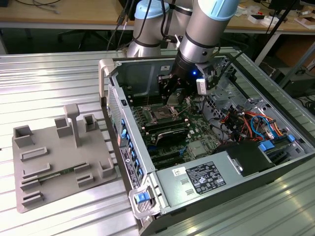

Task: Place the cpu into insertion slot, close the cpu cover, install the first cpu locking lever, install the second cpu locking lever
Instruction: 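Place the cpu into insertion slot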

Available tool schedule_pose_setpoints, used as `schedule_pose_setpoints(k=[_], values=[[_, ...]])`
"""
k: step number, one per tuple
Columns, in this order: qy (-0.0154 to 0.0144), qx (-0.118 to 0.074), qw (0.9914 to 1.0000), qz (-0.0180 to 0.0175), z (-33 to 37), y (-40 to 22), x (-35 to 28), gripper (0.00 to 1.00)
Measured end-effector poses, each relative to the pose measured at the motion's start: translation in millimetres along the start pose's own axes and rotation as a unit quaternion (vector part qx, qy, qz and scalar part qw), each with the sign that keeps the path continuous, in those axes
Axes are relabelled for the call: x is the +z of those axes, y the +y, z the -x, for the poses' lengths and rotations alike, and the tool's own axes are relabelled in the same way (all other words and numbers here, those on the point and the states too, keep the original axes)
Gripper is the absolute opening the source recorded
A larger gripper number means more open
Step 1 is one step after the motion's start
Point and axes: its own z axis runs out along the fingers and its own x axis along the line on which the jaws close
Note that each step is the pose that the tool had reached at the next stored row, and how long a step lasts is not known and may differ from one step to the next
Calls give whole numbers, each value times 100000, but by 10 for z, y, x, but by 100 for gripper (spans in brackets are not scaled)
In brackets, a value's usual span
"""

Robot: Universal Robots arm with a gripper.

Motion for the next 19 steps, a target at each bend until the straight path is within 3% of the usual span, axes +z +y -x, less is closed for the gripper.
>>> schedule_pose_setpoints(k=[19], values=[[-45, 689, 99998, 15, 0, 0, 7, 55]])
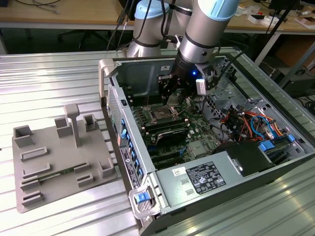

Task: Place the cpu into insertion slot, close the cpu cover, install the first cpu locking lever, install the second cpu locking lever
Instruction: 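Place the cpu into insertion slot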

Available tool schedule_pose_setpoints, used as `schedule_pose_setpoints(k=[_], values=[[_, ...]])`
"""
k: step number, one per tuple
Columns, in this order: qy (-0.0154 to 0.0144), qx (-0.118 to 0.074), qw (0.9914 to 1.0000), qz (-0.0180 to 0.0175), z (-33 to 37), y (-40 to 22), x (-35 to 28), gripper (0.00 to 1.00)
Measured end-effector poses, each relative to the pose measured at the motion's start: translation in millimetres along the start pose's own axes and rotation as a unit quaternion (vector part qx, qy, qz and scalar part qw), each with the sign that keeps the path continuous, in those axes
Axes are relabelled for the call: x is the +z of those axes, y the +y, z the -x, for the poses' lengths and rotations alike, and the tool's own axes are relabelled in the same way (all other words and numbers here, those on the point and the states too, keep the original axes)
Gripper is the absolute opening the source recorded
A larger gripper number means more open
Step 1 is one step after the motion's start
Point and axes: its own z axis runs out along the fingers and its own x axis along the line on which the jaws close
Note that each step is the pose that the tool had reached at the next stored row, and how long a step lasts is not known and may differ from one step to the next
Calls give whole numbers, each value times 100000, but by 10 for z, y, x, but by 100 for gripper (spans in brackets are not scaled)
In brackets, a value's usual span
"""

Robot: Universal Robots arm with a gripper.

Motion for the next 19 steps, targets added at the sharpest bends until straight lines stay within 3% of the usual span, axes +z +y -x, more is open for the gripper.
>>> schedule_pose_setpoints(k=[19], values=[[-44, 693, 99998, 14, 0, 0, 8, 55]])
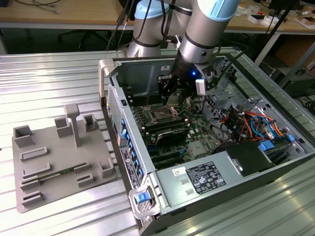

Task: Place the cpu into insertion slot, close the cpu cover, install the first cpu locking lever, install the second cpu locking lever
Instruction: 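Place the cpu into insertion slot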

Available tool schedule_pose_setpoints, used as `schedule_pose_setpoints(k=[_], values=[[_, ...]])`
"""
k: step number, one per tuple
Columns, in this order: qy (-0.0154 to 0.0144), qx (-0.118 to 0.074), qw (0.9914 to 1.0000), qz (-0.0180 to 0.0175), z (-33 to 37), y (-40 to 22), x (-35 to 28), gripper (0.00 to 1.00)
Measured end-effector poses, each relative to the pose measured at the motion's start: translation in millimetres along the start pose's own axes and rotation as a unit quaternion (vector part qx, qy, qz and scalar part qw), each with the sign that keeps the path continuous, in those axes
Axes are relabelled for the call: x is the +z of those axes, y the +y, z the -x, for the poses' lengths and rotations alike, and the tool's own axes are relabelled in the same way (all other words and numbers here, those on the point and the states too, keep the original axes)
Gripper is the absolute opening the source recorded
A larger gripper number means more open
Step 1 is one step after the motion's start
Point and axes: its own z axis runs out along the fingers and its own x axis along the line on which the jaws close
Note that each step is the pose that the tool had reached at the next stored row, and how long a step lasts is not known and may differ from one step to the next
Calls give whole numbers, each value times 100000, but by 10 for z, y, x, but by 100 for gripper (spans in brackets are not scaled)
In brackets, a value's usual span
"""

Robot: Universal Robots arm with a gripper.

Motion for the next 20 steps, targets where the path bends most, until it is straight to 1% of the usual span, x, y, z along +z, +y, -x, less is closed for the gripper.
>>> schedule_pose_setpoints(k=[20], values=[[-45, 727, 99997, 10, 0, -1, 10, 55]])
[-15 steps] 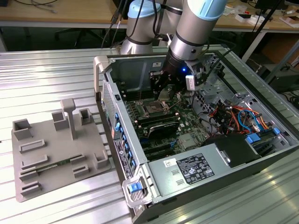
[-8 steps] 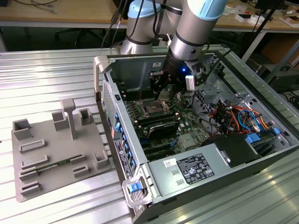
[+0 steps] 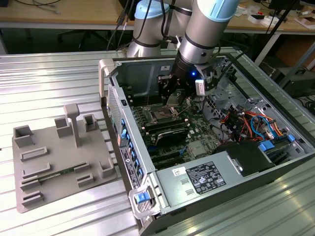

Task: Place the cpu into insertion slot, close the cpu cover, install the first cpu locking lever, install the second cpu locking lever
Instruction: 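Place the cpu into insertion slot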

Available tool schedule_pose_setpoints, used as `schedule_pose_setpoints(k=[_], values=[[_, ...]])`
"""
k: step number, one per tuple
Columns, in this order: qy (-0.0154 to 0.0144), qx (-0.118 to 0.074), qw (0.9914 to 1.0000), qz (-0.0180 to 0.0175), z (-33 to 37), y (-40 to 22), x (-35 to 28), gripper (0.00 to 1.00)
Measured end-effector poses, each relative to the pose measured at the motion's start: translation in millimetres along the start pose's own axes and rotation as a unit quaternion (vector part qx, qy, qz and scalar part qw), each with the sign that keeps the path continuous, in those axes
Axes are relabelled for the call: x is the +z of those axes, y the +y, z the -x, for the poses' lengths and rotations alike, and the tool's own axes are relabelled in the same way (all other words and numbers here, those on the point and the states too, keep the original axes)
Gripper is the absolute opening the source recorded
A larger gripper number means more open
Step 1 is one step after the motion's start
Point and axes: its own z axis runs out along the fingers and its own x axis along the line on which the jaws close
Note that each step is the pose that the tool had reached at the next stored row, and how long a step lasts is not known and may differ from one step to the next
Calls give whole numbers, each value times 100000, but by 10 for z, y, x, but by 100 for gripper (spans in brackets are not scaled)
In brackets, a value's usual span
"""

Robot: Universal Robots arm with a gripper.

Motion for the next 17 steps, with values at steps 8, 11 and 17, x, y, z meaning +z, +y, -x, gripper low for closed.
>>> schedule_pose_setpoints(k=[8, 11, 17], values=[[-14, 195, 100000, 8, 0, 0, 4, 55], [-17, 258, 100000, 6, 0, 0, 5, 55], [-29, 446, 99999, 13, 0, 0, 9, 55]])
